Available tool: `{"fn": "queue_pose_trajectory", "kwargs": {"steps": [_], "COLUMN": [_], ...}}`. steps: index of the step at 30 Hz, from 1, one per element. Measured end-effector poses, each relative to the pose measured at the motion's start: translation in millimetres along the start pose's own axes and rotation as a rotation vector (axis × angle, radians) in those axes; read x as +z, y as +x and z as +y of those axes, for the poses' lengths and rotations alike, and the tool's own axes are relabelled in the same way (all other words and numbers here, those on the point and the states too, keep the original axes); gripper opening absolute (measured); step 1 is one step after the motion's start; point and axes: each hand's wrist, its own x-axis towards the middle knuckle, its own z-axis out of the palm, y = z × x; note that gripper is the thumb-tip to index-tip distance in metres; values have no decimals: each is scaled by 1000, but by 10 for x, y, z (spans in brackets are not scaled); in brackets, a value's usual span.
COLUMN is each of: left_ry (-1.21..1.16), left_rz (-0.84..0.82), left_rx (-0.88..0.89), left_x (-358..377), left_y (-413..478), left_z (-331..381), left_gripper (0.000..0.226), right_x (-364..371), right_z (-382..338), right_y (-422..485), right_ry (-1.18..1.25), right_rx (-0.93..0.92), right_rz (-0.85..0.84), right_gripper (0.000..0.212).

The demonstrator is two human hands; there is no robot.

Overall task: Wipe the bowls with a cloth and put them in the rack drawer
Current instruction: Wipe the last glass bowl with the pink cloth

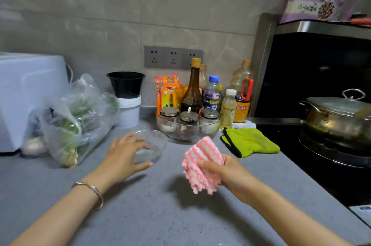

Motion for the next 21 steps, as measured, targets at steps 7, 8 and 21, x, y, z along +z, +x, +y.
{"fn": "queue_pose_trajectory", "kwargs": {"steps": [7, 8, 21], "left_ry": [-39, -32, -189], "left_rz": [154, 159, 235], "left_rx": [30, 26, 193], "left_x": [215, 226, 124], "left_y": [11, 23, -36], "left_z": [-89, -74, 421], "left_gripper": [18, 15, 20], "right_x": [9, -11, -434], "right_z": [-18, -19, -68], "right_y": [2, -6, -245], "right_ry": [-14, -18, 78], "right_rx": [36, 39, 26], "right_rz": [26, 31, 158], "right_gripper": [17, 19, 12]}}
